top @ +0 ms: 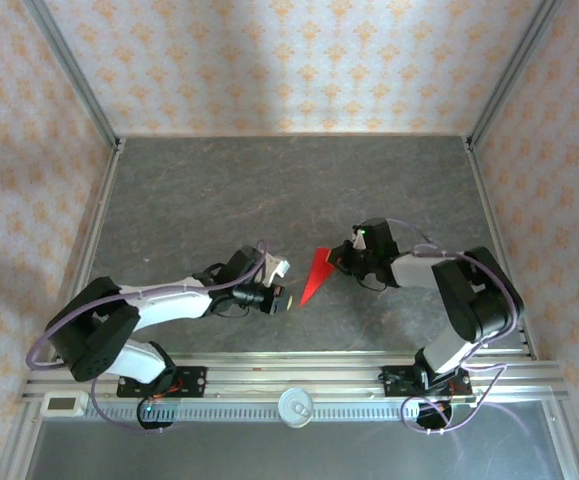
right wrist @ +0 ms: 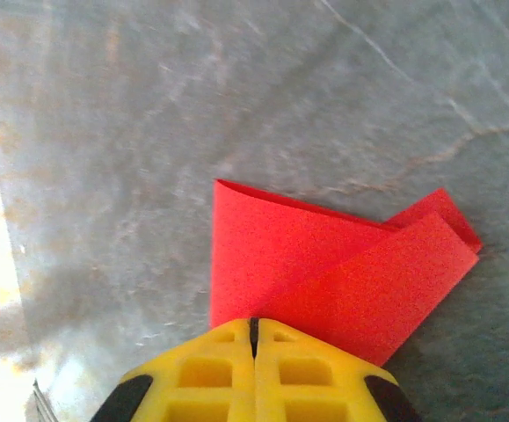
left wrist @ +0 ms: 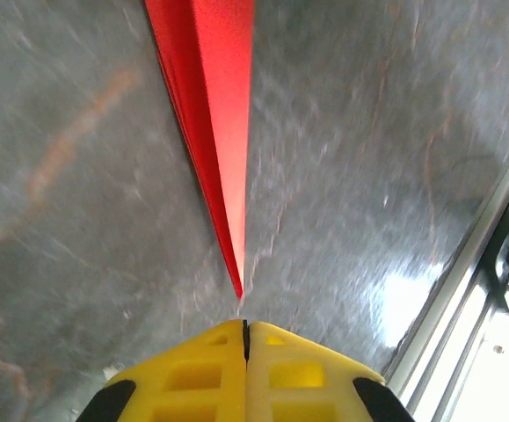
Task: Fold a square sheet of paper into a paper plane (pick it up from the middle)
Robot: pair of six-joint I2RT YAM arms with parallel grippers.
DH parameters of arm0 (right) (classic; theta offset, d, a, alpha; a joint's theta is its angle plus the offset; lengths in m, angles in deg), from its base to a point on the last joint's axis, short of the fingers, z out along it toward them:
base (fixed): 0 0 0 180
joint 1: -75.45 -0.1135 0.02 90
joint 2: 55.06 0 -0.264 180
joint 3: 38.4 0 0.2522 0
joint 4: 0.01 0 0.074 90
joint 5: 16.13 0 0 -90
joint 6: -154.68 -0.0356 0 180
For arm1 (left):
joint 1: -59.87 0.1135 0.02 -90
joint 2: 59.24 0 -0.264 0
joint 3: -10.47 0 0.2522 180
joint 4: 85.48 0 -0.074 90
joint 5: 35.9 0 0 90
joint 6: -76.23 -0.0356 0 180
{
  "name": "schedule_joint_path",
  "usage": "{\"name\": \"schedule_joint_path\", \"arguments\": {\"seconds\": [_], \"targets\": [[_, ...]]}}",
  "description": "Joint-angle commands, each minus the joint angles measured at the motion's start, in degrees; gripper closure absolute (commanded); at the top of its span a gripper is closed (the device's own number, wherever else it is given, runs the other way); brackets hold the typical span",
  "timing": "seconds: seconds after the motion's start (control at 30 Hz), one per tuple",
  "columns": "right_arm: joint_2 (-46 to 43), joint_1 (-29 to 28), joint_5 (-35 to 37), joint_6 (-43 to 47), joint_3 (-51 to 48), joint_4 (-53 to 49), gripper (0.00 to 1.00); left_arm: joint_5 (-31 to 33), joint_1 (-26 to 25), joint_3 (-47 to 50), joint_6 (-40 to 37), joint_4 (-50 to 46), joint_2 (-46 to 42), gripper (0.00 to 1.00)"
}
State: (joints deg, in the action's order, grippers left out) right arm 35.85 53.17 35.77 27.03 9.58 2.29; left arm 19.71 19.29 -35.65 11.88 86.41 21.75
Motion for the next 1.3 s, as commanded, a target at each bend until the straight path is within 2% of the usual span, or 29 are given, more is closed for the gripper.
{"name": "schedule_joint_path", "arguments": {"seconds": [0.0, 0.13, 0.37, 0.67, 0.93, 1.27], "targets": [[-7.5, 0.6, 4.1, 0.2, -0.5, -2.0, 0.9, 1.7, 3.8, -2.6, 3.0, 3.3, 0.6, 1.0], [-14.0, 2.3, 9.3, -2.5, -5.9, -3.3, 0.81, -2.8, 6.8, -7.8, 4.8, 5.8, 6.8, 0.96], [-17.1, 2.9, 5.5, -7.1, -11.9, 0.0, 0.73, -5.4, 8.0, -15.0, 4.8, 5.4, 16.5, 0.89], [-12.7, 0.0, 3.8, -7.1, -10.5, 0.6, 0.74, -11.6, 8.6, -18.5, 4.9, 6.1, 23.7, 0.8], [-9.0, -0.8, 3.9, -6.7, -9.8, 0.5, 0.77, -16.0, 8.6, -19.9, 4.5, 7.1, 26.7, 0.74], [-7.7, -0.9, 3.3, -6.6, -9.6, 0.9, 0.78, -17.8, 8.2, -23.7, 3.2, 5.3, 31.4, 0.72]]}}
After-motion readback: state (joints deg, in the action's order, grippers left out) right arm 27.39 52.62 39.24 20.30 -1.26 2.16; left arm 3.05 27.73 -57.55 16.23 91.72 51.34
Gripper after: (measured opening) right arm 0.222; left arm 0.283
